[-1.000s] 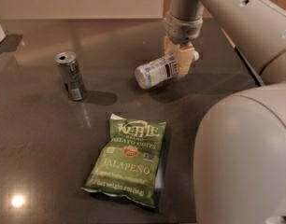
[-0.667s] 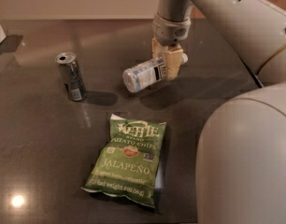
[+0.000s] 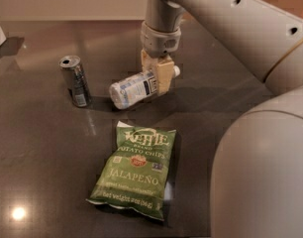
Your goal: Move blue plastic bottle near redbull can
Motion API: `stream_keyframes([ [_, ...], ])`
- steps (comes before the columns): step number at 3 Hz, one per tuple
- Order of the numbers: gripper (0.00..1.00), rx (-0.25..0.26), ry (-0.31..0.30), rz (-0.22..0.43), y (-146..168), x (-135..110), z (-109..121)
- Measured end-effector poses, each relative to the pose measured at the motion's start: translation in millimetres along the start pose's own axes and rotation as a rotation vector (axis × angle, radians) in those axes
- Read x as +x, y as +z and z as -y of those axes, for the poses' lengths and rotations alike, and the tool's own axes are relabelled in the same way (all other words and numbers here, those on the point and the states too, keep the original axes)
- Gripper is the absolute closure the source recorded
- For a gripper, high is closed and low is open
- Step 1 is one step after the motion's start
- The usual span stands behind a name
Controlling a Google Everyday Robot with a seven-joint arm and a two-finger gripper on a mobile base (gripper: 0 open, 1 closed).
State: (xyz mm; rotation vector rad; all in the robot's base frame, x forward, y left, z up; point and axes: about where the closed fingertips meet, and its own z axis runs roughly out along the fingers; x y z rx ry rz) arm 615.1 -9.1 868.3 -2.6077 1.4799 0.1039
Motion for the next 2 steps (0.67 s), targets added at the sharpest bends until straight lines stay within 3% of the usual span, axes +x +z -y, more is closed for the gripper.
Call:
stream_keyframes([
  [2, 1.00, 0.013, 0.021, 0.018, 14.9, -26.6, 13.6],
])
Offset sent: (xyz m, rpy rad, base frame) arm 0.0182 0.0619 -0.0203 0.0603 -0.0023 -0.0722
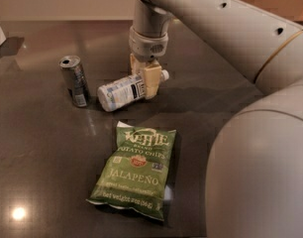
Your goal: Move blue plastic bottle near redbull can
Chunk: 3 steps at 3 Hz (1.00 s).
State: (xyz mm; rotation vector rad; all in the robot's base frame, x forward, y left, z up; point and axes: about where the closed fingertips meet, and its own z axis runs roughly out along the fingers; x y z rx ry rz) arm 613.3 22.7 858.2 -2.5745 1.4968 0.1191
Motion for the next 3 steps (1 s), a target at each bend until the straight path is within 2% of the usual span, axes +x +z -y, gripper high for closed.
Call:
stream_keyframes([
  [1, 1.00, 0.000, 0.005, 0.003, 3.0, -5.2, 1.8],
  [2, 0.64, 0.026, 0.033, 0.020, 14.1, -12.1, 23.8],
  [3, 0.41, 0.031, 0.040, 0.024, 16.9, -13.8, 28.9],
])
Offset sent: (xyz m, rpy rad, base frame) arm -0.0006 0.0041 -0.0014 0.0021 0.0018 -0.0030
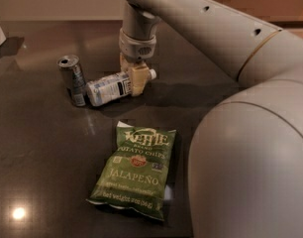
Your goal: Move blue plastic bottle near redbull can
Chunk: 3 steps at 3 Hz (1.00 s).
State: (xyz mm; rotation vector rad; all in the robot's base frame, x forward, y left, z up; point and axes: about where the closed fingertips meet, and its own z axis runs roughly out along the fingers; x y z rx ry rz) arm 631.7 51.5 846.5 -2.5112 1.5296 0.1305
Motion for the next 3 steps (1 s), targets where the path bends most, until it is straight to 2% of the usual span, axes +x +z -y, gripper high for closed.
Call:
stream_keyframes([
  [1, 0.17, -0.006, -0.012, -0.006, -4.2, 4.7, -6.8],
  [2, 0.00, -0.013, -0.027, -0.014, -9.3, 10.0, -14.6],
  [3, 0.00, -0.009, -0.026, -0.012, -7.1, 8.5, -12.2],
])
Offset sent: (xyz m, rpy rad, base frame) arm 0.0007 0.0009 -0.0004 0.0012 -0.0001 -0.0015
